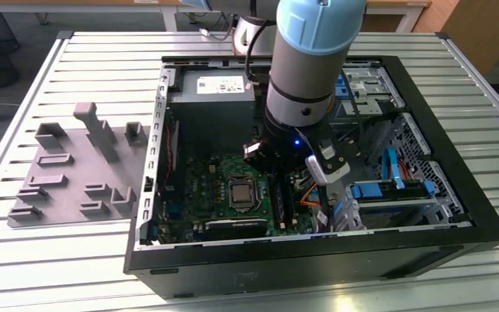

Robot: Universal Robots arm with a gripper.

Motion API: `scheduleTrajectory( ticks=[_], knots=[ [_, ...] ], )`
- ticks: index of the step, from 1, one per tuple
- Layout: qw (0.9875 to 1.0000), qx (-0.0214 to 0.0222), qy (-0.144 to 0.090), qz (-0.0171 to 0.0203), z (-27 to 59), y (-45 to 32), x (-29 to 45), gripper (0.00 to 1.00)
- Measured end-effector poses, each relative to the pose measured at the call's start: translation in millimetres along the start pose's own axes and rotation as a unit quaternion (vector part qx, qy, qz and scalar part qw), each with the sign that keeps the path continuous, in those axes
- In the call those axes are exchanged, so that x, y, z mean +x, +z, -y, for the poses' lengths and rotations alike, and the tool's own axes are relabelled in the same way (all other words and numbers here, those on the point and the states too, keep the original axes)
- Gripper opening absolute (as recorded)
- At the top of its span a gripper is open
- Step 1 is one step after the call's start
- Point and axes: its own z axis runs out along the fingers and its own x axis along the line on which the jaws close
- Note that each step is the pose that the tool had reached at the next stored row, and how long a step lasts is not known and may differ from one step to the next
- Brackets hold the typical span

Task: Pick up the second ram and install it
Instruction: 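Insert the second ram into the second slot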

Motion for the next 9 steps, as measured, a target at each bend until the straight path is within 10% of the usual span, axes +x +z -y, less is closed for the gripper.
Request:
scheduleTrajectory(
  ticks=[9],
  knots=[
    [1.0000, 0.0000, 0.000, 0.0000, 0.9, 0.2, 0.0, 0.14]
  ],
)
